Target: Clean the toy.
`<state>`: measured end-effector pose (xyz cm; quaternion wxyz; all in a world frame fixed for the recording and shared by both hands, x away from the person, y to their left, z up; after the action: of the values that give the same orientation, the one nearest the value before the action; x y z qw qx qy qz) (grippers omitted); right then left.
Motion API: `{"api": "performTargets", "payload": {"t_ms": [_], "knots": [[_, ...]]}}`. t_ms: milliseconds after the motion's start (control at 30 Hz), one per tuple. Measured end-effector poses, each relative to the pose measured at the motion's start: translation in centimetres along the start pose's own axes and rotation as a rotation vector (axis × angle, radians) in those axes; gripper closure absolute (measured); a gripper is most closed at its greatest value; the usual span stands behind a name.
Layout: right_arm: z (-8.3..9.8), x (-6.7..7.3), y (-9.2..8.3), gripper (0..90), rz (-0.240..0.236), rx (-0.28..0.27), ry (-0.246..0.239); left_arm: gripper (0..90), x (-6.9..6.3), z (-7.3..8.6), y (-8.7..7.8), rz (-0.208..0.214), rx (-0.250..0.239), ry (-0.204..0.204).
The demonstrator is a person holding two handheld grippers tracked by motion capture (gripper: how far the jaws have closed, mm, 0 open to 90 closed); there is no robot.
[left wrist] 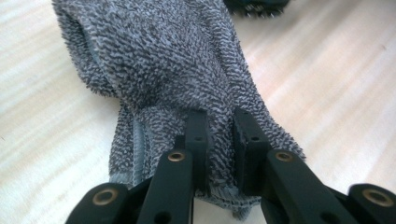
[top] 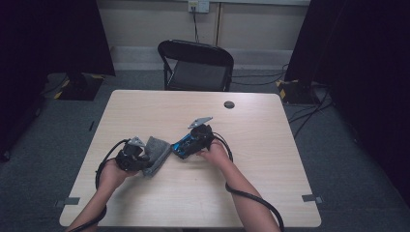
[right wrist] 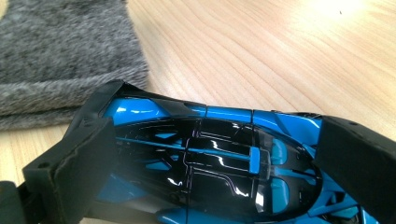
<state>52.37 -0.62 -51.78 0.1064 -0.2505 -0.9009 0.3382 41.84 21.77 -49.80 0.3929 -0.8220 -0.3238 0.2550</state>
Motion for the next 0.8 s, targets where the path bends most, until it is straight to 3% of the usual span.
{"api": "performTargets", "payload": {"t_ms": [167, 633, 800], "knots": [[0.0, 0.0, 0.0, 0.0, 0.004, 0.001, 0.003, 78.0, -0.3, 0.7, -0.8, 0.008, 0.012, 0.010], [0.0, -0.1, -0.2, 0.0, 0.006, 0.014, 0.006, 76.6, 0.1, 0.6, -3.0, 0.016, -0.087, -0.044], [-0.3, -0.1, -0.8, 12.8, 0.010, 0.010, 0.015, 76.0, 0.4, 0.5, -3.7, 0.019, -0.123, -0.073]]}}
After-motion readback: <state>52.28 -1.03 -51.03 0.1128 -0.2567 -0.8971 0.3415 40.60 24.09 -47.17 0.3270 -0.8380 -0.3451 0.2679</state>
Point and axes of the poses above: each handheld gripper's, and its own axes: y roughly forward along the jaws, z roughly out of its underside, x roughly to its left, the point moved 4 cm from there along y, roughly forward along the jaws, and after that the axes turned 3 degrees about -y, right-handed, at the moved point
